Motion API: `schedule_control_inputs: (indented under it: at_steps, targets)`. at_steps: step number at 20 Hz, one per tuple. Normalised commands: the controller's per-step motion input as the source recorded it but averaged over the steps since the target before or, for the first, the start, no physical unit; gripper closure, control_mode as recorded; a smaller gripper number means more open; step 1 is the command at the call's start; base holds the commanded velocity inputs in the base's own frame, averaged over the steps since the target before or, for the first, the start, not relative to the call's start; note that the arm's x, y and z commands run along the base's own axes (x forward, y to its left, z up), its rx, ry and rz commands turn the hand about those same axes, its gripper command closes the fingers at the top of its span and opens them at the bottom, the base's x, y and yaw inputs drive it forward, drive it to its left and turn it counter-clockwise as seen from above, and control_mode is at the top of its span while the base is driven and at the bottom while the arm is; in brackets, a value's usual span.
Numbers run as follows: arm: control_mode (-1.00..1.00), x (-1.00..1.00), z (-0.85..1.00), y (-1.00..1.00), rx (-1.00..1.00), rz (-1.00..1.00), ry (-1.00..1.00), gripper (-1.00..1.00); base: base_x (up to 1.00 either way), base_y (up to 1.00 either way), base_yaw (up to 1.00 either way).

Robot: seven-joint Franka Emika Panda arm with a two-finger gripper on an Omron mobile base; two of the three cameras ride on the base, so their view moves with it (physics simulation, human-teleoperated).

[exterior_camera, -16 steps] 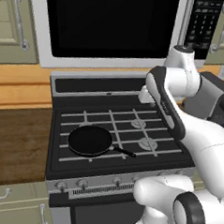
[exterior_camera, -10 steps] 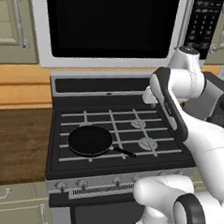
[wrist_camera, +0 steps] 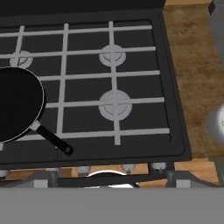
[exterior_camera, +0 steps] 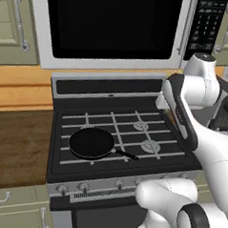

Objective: Pick the kettle from the counter and place it on a stove burner. Then turn the burner on.

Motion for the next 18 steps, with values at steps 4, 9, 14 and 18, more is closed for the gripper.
schedule_control_inputs:
  at_steps: [4,9,14,18]
  targets:
    - [-1.0,-0.17,-0.32,-0.39,0.0,-0.25,-0.12,-1.0,0.0,0.0,0.0]
    - [-1.0,-0.3,-0.32,-0.58,0.01,-0.29,-0.21,-1.0,0.0,0.0,0.0]
    - [-1.0,-0.34,-0.16,-0.69,0.04,-0.3,-0.15,-1.0,0.0,0.0,0.0]
    - [-1.0,-0.42,0.0,-0.79,0.09,-0.29,-0.02,-1.0,0.0,0.0,0.0]
